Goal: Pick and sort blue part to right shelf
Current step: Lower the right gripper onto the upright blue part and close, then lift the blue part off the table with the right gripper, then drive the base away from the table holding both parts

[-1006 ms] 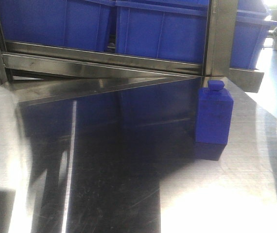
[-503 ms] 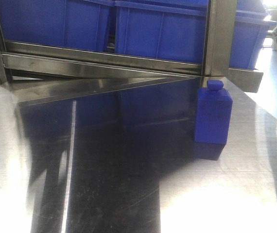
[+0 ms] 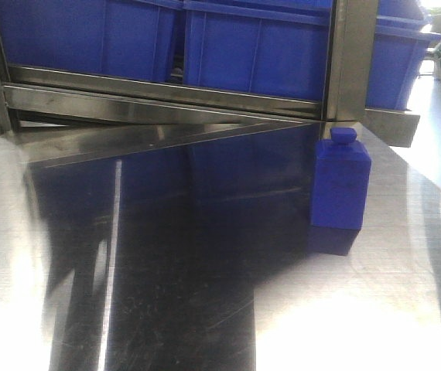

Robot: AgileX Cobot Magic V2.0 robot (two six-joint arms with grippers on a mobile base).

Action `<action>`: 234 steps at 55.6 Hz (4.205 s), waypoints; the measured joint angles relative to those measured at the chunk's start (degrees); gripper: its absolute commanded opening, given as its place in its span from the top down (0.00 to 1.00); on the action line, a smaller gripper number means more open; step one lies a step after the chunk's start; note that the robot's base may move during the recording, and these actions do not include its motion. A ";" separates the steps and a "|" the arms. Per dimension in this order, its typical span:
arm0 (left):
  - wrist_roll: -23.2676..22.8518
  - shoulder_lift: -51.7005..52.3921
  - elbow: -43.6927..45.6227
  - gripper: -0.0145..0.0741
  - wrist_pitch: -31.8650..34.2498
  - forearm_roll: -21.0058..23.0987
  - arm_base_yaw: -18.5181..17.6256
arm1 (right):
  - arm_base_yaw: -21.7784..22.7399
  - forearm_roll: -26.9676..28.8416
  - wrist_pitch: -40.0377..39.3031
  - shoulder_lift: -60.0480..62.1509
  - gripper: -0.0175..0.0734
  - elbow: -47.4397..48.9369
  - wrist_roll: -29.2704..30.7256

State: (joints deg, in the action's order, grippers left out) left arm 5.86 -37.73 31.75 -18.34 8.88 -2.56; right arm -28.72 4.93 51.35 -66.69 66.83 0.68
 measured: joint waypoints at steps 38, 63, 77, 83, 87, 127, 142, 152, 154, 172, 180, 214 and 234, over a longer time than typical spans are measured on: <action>0.00 0.00 0.00 0.58 0.09 0.10 0.00 | 0.00 -5.24 6.16 -27.41 0.12 8.18 -30.28; 0.00 0.00 0.00 0.58 0.09 0.10 0.00 | 0.00 -5.99 2.39 -35.11 0.31 8.18 -31.30; 0.00 0.00 0.00 0.58 0.09 0.10 0.00 | 0.00 -7.59 2.34 -34.92 0.63 8.32 -31.41; 0.00 0.00 0.00 0.58 0.09 0.10 0.00 | 0.00 -8.58 1.41 -33.12 0.63 8.32 -31.03; 0.00 0.00 0.00 0.58 0.09 0.10 0.00 | 0.00 -10.16 1.22 -31.03 0.63 8.32 -30.25; 0.00 0.00 0.00 0.58 -0.22 1.37 0.00 | 9.53 -19.21 -5.79 4.87 0.63 -17.31 -19.42; 1.01 3.28 -0.49 0.58 -1.32 1.37 0.00 | 9.56 -19.91 -14.66 23.74 0.63 -30.53 -18.80; 1.99 9.83 -2.69 0.58 -1.32 1.37 0.00 | 9.56 -20.81 -17.04 35.60 0.63 -37.09 -18.71; 2.12 11.18 -3.35 0.58 -1.32 1.37 0.00 | 9.56 -20.90 -17.45 37.55 0.63 -38.01 -18.66; 2.25 22.57 -7.50 0.58 -2.97 1.37 0.00 | 9.56 -21.03 -19.84 52.71 0.63 -40.55 -18.66; 2.25 25.10 -7.73 0.58 -2.97 1.37 0.00 | 9.56 -21.07 -20.99 56.14 0.63 -40.55 -18.66; 2.35 25.33 -7.73 0.58 -2.86 1.37 0.00 | 9.56 -21.47 -21.22 56.53 0.63 -40.55 -18.57; 2.35 25.33 -7.73 0.58 -2.86 1.37 0.00 | 9.56 -21.47 -21.22 56.53 0.63 -40.55 -18.57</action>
State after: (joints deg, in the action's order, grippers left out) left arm 8.20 -12.40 24.01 -21.21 10.25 -2.56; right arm -19.15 -16.54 30.13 -10.16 26.27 -17.89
